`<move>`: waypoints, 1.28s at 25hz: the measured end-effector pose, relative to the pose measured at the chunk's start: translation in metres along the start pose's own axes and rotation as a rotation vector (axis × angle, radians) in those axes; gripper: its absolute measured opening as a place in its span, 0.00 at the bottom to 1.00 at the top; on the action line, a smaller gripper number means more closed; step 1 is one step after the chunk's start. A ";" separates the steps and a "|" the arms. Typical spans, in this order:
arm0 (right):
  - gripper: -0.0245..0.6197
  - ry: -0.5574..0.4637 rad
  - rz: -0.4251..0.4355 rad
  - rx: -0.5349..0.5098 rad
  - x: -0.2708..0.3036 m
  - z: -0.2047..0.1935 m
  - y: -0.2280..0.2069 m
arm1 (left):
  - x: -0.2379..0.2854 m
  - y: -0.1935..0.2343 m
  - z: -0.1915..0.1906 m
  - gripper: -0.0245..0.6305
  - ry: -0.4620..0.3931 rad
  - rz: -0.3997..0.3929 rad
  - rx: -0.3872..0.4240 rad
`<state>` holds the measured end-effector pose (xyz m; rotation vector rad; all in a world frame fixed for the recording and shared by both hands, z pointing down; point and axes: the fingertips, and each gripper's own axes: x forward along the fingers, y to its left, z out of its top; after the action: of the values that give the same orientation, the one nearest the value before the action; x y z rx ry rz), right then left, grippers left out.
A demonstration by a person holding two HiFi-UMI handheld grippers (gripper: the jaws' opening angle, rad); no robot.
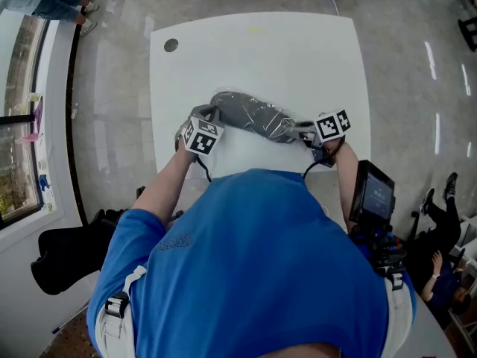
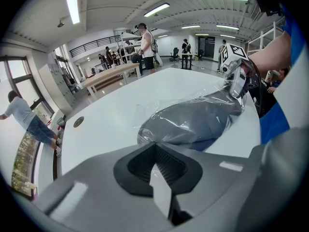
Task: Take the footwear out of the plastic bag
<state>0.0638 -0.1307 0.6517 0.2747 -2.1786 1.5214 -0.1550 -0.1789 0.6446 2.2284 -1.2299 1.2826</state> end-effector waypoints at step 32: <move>0.14 0.035 -0.052 -0.455 -0.032 0.008 0.021 | -0.020 0.012 0.013 0.06 -0.186 -0.350 0.034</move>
<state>0.0805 -0.1336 0.6169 0.1495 -2.3913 0.9560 -0.1618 -0.1835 0.6188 2.4937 -0.8247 0.9870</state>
